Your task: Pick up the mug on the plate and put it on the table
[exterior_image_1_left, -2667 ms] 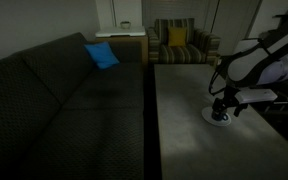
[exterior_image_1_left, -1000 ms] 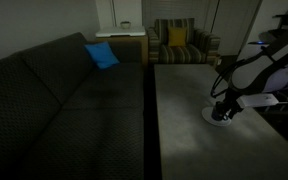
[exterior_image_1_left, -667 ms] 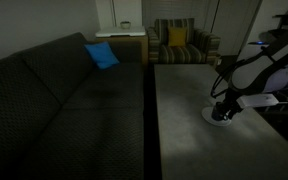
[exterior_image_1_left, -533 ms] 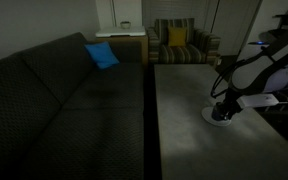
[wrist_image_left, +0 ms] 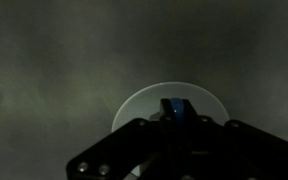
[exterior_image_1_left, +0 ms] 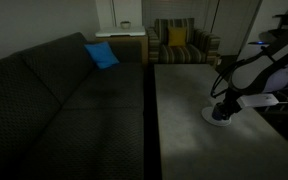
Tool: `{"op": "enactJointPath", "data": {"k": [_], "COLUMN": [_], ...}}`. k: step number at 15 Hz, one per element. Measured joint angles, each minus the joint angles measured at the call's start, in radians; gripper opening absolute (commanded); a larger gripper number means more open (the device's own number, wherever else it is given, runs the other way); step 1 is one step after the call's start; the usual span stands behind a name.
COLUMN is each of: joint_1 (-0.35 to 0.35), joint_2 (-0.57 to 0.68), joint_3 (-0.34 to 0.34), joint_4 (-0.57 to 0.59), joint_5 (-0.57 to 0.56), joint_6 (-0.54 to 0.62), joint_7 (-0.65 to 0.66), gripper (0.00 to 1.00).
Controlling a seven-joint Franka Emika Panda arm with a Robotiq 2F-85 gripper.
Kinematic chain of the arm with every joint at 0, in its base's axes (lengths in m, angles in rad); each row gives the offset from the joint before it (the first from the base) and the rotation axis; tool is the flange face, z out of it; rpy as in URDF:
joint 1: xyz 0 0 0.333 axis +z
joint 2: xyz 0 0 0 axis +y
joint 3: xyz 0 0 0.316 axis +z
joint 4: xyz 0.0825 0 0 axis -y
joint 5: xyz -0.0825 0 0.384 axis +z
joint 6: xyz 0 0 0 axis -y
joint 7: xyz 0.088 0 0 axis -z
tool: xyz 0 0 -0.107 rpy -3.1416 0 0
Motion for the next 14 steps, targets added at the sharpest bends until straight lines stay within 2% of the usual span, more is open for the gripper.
{"op": "enactJointPath", "data": {"k": [8, 14], "joint_1": [0.011, 0.096], "joint_2": [-0.007, -0.061], "joint_3": [0.001, -0.041], "joint_4": [0.003, -0.049], "joint_5": [-0.015, -0.051], "joint_6": [-0.008, 0.042], "joint_7": [-0.042, -0.042], "gripper": [0.03, 0.03]}}
